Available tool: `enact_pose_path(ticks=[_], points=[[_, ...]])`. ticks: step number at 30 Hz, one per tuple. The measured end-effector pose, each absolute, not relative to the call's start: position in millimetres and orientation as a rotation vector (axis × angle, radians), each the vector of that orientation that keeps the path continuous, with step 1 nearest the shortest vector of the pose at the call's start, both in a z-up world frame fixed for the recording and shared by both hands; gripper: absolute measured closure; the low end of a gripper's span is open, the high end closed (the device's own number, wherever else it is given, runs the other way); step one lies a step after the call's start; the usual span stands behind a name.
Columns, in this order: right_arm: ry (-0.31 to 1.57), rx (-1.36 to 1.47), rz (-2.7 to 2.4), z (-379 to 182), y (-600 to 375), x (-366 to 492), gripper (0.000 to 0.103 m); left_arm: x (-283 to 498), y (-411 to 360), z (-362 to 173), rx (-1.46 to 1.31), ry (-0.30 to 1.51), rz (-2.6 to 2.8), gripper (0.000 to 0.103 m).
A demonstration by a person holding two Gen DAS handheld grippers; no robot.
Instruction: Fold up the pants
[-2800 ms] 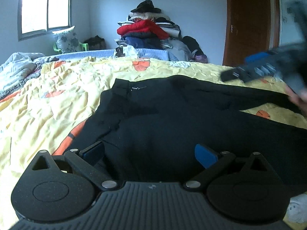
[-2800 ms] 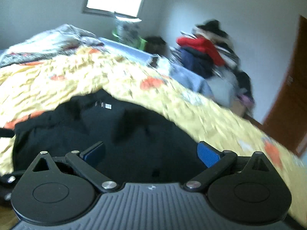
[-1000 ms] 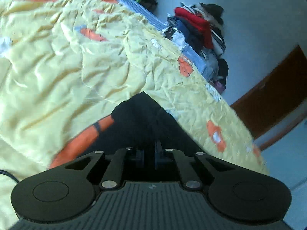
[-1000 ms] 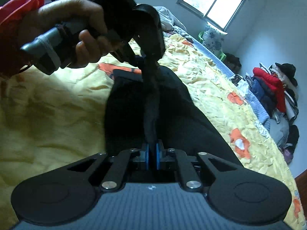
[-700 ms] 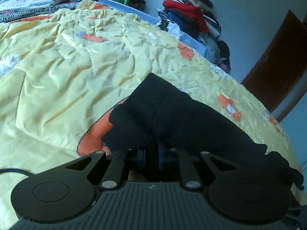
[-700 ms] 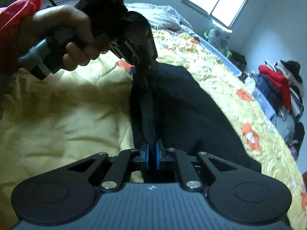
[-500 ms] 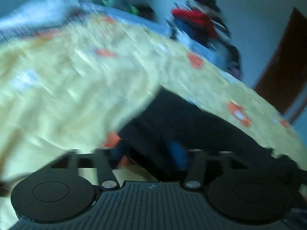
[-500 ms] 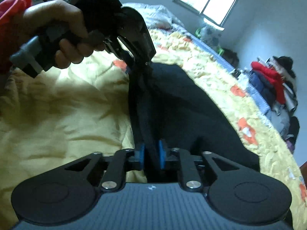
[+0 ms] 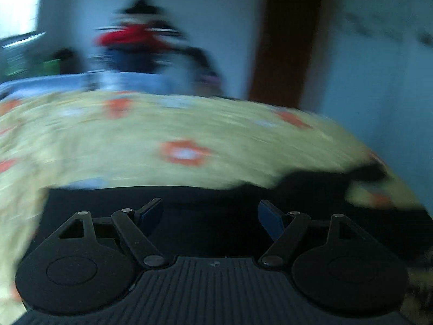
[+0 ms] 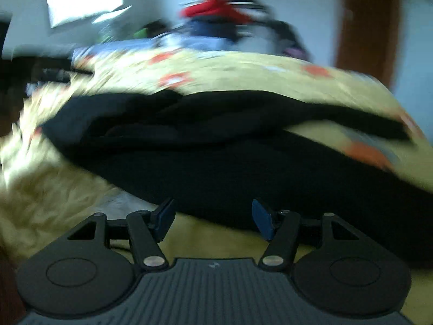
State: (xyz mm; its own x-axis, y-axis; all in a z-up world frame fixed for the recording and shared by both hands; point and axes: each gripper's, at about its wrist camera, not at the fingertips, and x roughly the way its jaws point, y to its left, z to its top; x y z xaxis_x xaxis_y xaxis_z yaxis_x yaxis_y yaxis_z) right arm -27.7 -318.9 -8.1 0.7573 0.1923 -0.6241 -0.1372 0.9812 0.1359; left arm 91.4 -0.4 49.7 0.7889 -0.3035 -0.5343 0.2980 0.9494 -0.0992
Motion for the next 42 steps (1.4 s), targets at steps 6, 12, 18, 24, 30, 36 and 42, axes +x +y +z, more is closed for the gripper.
enact_pose_path(ticks=[6, 12, 18, 24, 30, 36, 42], points=[[0.524, 0.374, -0.086, 11, -413, -15, 0.041, 83, -74, 23, 0.220, 0.564, -0.563, 0.027], [0.362, 0.686, -0.082, 8, -512, 82, 0.040, 75, -126, -8, 0.430, 0.539, -0.651, 0.035], [0.361, 1.061, -0.063, -37, -588, 150, 0.040, 89, -133, -26, 0.413, 0.584, -0.611, 0.038], [0.477, 1.056, -0.173, -59, -598, 180, 0.040, 99, -135, -35, 0.412, 0.601, -0.612, 0.039], [0.475, 1.030, -0.203, -67, -589, 200, 0.058, 106, -139, -38, 0.372, 0.617, -0.638, 0.049], [0.379, 1.017, -0.200, -54, -586, 179, 0.098, 114, -138, -36, 0.306, 0.640, -0.655, 0.085], [0.250, 1.018, -0.149, -16, -587, 132, 0.098, 107, -135, -25, 0.263, 0.633, -0.721, 0.098]])
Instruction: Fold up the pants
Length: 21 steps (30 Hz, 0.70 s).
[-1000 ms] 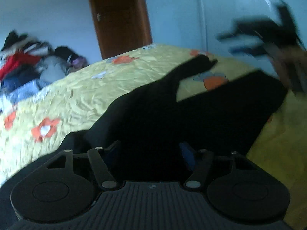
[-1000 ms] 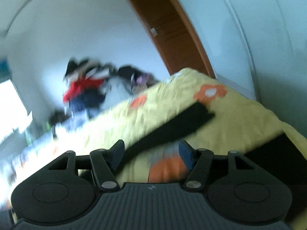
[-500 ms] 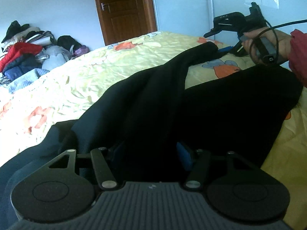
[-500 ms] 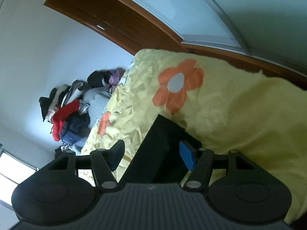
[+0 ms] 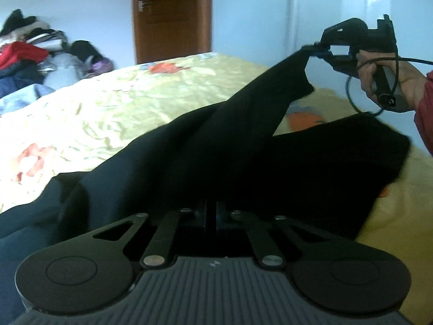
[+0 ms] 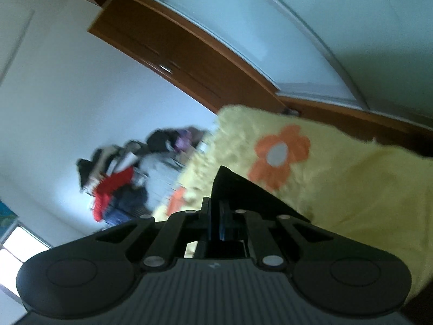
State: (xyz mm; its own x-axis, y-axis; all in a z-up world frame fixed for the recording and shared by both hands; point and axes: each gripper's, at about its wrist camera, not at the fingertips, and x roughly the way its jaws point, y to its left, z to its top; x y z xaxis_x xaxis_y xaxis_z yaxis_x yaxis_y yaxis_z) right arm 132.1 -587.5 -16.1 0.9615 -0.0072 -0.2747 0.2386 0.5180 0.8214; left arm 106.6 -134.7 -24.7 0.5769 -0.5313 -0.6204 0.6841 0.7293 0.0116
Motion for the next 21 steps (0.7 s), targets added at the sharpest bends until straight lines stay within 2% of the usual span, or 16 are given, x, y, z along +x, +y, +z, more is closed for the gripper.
enact_pose_path(ticks=[6, 12, 16, 21], points=[[0.149, 0.992, -0.201, 4, -587, 24, 0.098, 84, -120, -7, 0.218, 0.656, -0.905, 0.098], [0.186, 1.112, -0.393, -47, -591, -85, 0.097, 68, -112, -11, 0.232, 0.722, -1.004, 0.098], [0.216, 1.170, -0.450, -74, -588, -111, 0.097, 61, -114, -14, 0.285, 0.729, -1.008, 0.098], [0.276, 1.112, -0.478, -74, -583, -108, 0.097, 63, -117, -22, 0.290, 0.757, -0.986, 0.096]])
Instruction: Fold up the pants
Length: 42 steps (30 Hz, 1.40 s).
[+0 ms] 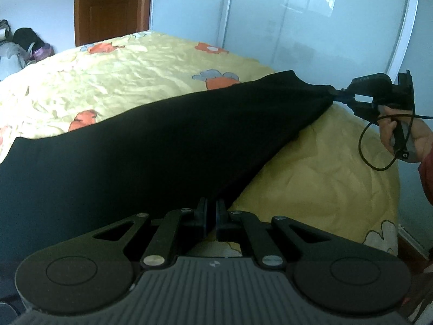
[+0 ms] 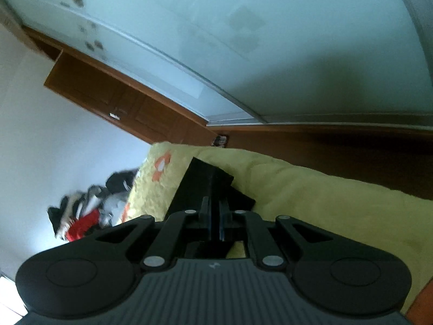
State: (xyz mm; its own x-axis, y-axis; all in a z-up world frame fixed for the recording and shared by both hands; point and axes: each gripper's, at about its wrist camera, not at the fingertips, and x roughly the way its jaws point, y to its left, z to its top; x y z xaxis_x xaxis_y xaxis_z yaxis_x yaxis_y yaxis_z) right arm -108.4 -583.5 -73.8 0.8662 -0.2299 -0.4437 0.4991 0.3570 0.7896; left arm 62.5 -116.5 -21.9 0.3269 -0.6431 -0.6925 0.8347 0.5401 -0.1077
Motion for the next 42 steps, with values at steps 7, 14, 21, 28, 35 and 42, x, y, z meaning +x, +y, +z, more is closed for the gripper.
enact_pose_path(ticks=[7, 14, 21, 28, 35, 42], points=[[0.276, 1.075, -0.574, -63, -583, -126, 0.076, 57, -108, -10, 0.230, 0.726, -0.954, 0.048], [0.384, 0.764, -0.390, -29, -528, -73, 0.067, 64, -100, 0, 0.151, 0.646, -0.783, 0.038], [0.605, 0.178, -0.008, -12, -402, 35, 0.038, 95, -87, -4, 0.113, 0.705, -0.572, 0.038], [0.722, -0.107, 0.125, -20, -333, 71, 0.038, 152, -90, 8, 0.089, 0.743, -0.508, 0.035], [0.509, -0.266, 0.354, 33, -286, 110, 0.039, 142, -82, 4, 0.140, 0.700, -0.445, 0.032], [0.678, -0.203, 0.608, -4, -247, 199, 0.061, 118, -75, -17, 0.185, 0.733, -0.455, 0.030]])
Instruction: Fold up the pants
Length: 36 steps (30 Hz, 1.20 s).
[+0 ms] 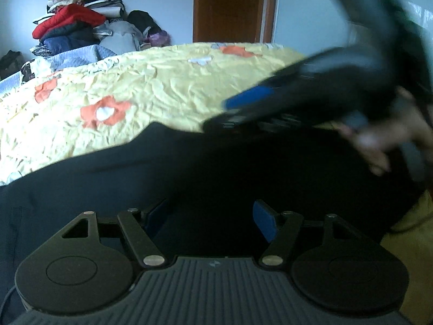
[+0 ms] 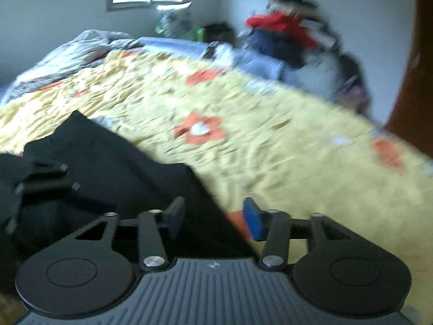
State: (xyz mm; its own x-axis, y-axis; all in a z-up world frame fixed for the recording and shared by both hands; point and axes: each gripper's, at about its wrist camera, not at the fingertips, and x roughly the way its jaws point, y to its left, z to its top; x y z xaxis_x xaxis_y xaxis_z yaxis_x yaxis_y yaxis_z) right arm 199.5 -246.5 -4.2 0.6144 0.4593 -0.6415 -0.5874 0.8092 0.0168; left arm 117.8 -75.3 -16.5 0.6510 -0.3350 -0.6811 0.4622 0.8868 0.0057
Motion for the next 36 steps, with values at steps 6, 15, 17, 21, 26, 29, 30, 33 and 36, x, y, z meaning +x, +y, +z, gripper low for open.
enact_pose_path(ticks=[6, 15, 17, 21, 26, 29, 30, 33, 36], points=[[0.783, -0.167, 0.675, -27, -229, 227, 0.062, 114, -78, -25, 0.197, 0.735, -0.467, 0.029], [0.677, -0.221, 0.619, -13, -219, 231, 0.103, 116, -79, -23, 0.174, 0.738, -0.463, 0.028], [0.654, -0.223, 0.585, -10, -214, 237, 0.103, 114, -82, -23, 0.175, 0.742, -0.474, 0.028], [0.631, -0.193, 0.483, -8, -225, 236, 0.102, 108, -84, -21, 0.205, 0.729, -0.485, 0.028], [0.661, -0.114, 0.506, 0, -268, 194, 0.100, 115, -77, -16, 0.143, 0.716, -0.452, 0.027], [0.706, -0.114, 0.490, -4, -288, 161, 0.100, 116, -72, -12, 0.105, 0.723, -0.455, 0.027], [0.716, -0.084, 0.506, -6, -296, 148, 0.100, 115, -72, -11, 0.104, 0.720, -0.459, 0.027], [0.758, -0.001, 0.502, -21, -314, 123, 0.100, 121, -80, -10, 0.117, 0.721, -0.465, 0.026], [0.762, 0.089, 0.412, -41, -333, 119, 0.099, 137, -98, -17, 0.119, 0.736, -0.466, 0.014]])
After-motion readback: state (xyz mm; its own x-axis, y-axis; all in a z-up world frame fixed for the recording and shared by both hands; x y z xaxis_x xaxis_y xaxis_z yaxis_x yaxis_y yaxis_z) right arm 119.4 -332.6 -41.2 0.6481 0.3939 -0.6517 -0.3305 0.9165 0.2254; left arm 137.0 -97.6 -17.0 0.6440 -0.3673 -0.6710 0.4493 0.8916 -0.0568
